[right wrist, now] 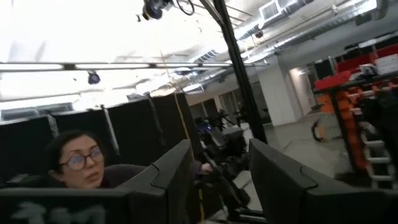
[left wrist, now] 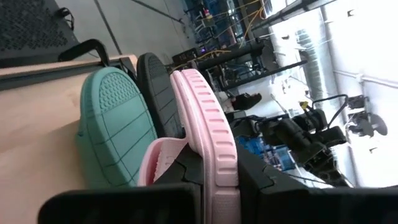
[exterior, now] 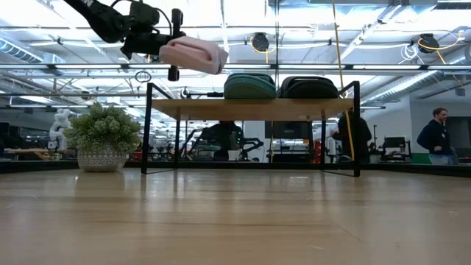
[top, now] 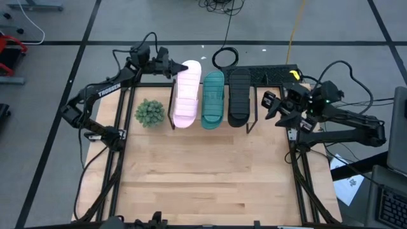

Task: Pick and place slides into the shelf
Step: Put the pair of pink slides on the shelf

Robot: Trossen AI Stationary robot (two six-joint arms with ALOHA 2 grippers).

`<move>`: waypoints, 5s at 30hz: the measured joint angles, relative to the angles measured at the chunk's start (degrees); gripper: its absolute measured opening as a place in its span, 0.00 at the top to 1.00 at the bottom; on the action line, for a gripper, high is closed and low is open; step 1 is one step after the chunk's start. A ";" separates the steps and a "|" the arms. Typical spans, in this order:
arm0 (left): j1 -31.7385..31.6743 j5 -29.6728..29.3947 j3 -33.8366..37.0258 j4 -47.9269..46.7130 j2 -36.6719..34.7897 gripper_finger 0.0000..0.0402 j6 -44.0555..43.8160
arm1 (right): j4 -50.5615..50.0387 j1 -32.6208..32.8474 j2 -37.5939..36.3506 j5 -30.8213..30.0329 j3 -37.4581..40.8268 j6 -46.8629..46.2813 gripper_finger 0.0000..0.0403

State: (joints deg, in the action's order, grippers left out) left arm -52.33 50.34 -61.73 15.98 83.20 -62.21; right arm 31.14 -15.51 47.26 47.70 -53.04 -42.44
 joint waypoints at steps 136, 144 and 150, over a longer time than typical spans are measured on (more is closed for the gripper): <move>-8.03 2.52 0.09 -10.90 11.67 0.82 7.85 | 11.97 0.83 -0.43 -25.23 0.00 -7.43 0.62; -6.29 2.91 0.07 -11.28 11.67 0.75 7.91 | 12.19 0.83 -0.41 -25.22 0.00 -6.58 0.62; -5.54 2.98 0.07 -11.62 11.67 0.63 8.32 | 12.19 0.83 -0.41 -25.24 0.00 -6.58 0.62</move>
State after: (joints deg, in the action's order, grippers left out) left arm -57.87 53.32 -61.67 4.36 94.87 -53.89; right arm 43.33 -14.68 46.85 22.46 -53.04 -49.01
